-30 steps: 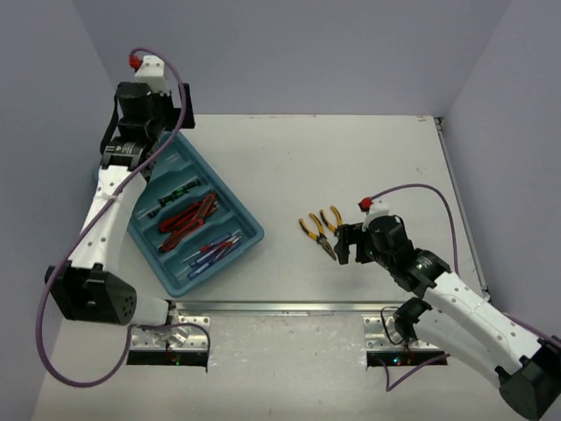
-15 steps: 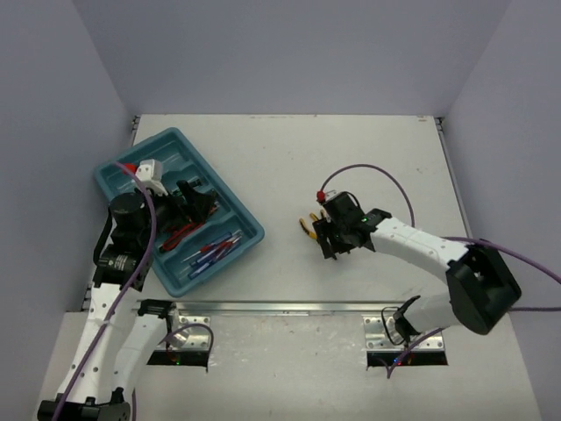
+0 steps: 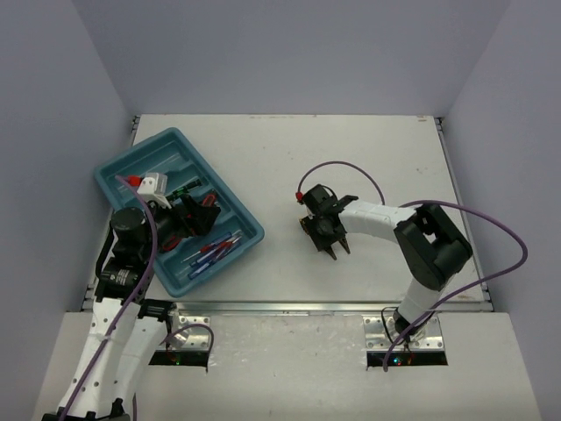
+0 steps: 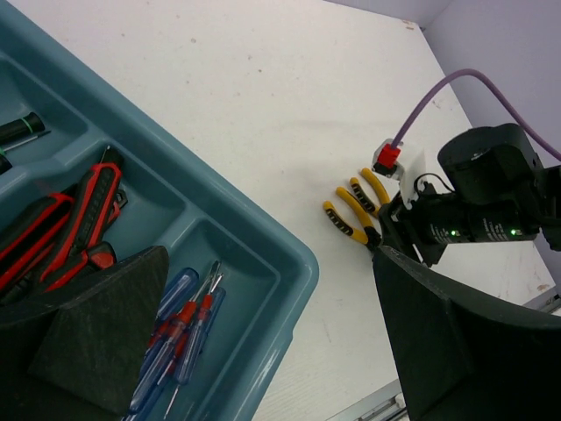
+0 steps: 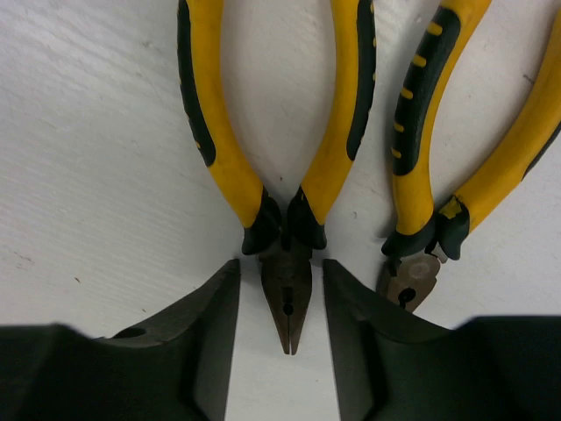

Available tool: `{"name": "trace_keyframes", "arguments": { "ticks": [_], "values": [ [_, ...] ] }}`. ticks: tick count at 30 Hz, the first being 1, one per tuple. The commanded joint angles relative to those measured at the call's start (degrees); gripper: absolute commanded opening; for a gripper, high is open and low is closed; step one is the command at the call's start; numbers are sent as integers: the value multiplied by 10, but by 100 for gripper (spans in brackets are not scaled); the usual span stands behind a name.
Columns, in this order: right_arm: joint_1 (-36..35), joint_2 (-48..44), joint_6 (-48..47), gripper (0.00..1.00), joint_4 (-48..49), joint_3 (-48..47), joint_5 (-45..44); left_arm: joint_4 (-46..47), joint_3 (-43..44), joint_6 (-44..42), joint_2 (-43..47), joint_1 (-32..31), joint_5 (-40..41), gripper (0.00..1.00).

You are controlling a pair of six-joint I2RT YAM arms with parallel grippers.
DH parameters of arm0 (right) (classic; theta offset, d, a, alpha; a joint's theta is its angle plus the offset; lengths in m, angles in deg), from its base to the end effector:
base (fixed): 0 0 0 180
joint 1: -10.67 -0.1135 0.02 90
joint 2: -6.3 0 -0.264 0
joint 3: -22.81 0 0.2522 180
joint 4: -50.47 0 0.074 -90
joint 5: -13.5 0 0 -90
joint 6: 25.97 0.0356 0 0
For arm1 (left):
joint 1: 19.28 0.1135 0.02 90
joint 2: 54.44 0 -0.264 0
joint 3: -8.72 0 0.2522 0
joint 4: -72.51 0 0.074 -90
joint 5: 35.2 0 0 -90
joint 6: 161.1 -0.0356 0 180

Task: Sort the tools into containers

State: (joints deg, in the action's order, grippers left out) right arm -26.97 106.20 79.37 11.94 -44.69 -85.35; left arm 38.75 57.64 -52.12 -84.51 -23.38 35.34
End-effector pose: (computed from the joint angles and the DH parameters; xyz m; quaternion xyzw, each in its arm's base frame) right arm 0.2520 0.1874 0.1352 -0.1776 0.9672 0.0056 0.1818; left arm 0.1330 -0.0214 0.2996 0.0009 0.7882 -0.2514 0.5617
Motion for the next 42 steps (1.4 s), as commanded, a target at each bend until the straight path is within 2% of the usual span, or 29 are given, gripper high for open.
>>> {"name": "trace_keyframes", "arguments": {
  "ticks": [1,9,11,13,16,23,25,29,35,37,40,42],
  "values": [
    [2,45,-21,39,29,-14,-1,22,11,6,4,-12,11,100],
    [23,55,-7,31,27,1,35,26,8,6,5,-17,1,100],
    [25,50,-5,20,26,9,45,27,8,6,6,-17,1,100],
    [25,48,-3,1,27,12,48,27,7,6,7,-17,0,100],
    [23,35,1,0,37,20,45,28,7,7,5,-17,4,100],
    [15,-85,29,0,89,74,35,28,15,13,-9,-17,9,100],
    [16,-118,35,0,105,92,39,34,15,28,-16,-17,-11,100],
    [16,-165,45,0,116,110,46,94,-13,85,-34,-17,-66,100],
    [14,-234,56,0,131,128,85,211,-38,162,-57,-33,-88,100],
    [13,-260,67,0,140,133,115,262,-52,194,-77,-76,-80,100],
    [5,-297,81,0,158,132,132,328,-62,233,-101,-138,-21,100],
    [-18,-318,87,0,173,120,140,377,-72,258,-148,-209,38,100]
  ]
}}
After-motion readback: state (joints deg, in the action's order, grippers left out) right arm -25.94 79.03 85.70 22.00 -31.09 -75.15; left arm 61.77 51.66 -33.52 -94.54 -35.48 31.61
